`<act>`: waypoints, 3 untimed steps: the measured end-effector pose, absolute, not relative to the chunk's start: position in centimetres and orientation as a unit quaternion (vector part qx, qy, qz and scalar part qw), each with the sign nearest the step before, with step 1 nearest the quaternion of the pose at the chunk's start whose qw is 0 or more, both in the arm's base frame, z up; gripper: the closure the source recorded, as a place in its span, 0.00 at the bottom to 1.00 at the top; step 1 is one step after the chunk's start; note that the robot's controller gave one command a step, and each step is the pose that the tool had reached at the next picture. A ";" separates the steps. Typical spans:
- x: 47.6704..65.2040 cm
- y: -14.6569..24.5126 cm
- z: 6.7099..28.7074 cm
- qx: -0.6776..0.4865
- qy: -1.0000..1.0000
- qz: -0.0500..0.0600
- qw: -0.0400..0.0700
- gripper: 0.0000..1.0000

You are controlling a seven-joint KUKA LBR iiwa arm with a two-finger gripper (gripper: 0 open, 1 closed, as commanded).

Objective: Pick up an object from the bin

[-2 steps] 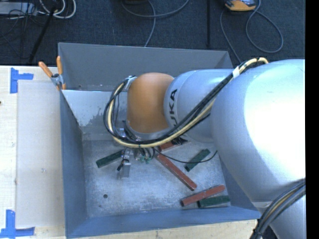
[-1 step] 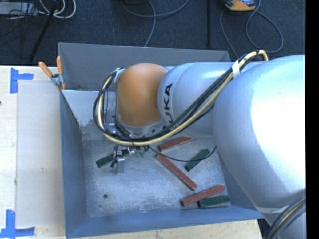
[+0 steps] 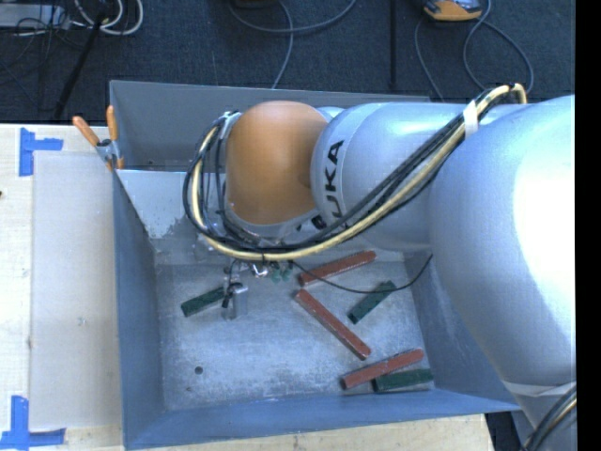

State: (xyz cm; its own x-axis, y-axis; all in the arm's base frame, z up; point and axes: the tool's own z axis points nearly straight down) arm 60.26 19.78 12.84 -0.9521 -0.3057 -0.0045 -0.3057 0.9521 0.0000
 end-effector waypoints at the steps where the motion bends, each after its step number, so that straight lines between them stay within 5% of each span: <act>1: 60.2 19.7 6.8 -0.248 0.969 0.000 -0.002 0.00; 2: 60.2 19.7 6.7 -0.246 0.969 0.000 0.000 0.00; 3: 60.3 19.7 6.8 -0.245 0.970 0.000 0.000 1.00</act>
Offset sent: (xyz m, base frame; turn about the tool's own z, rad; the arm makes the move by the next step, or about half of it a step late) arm 0.0004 -0.0011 -0.0584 -0.1901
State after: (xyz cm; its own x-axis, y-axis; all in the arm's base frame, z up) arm 60.25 19.66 6.81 -0.8800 -0.4750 -0.0009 -0.4750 0.8800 0.0007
